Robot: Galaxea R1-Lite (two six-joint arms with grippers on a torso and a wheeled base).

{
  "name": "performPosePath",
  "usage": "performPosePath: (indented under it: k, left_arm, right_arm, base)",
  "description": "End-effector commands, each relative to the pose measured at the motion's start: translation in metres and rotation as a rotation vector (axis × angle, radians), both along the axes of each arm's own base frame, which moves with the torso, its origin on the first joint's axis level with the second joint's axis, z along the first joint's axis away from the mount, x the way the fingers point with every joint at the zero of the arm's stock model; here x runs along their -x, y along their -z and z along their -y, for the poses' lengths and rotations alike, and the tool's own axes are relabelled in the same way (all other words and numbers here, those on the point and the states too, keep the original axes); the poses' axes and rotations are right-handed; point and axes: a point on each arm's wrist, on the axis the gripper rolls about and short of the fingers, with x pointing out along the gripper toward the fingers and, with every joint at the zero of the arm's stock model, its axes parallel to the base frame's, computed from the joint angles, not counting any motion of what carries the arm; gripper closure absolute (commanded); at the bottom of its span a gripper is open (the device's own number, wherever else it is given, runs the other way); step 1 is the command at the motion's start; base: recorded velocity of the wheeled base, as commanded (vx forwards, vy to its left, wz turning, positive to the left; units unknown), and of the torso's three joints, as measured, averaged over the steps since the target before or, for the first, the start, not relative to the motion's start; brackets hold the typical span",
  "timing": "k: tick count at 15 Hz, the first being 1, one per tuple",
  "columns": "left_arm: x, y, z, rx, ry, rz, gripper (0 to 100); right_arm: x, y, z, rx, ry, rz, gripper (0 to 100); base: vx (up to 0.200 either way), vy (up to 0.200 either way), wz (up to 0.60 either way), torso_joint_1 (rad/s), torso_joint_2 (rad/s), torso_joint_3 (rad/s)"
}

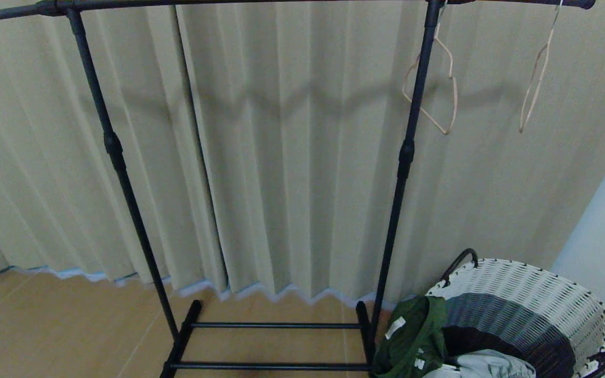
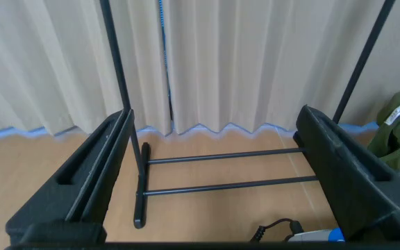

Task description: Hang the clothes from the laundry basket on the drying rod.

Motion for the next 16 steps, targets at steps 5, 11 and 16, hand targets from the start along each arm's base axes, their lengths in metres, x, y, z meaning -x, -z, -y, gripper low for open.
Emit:
performPosePath:
  k: [5, 11, 16]
  left_arm:
    - [0.000, 0.000, 0.000, 0.000, 0.001, 0.001, 0]
    - [0.000, 0.000, 0.000, -0.003, 0.003, 0.001, 0]
    - [0.000, 0.000, 0.000, -0.005, 0.003, 0.001, 0]
  right_arm:
    - [0.000, 0.000, 0.000, 0.009, -0.005, -0.002, 0]
    - [-0.004, -0.017, -0.001, 0.066, -0.099, -0.067, 0]
    - [-0.055, -0.044, -0.002, 0.139, -0.076, -0.433, 0]
  base:
    - [0.000, 0.000, 0.00, 0.000, 0.00, 0.000]
    - [0.000, 0.000, 0.00, 0.000, 0.00, 0.000]
    - [0.000, 0.000, 0.00, 0.000, 0.00, 0.000]
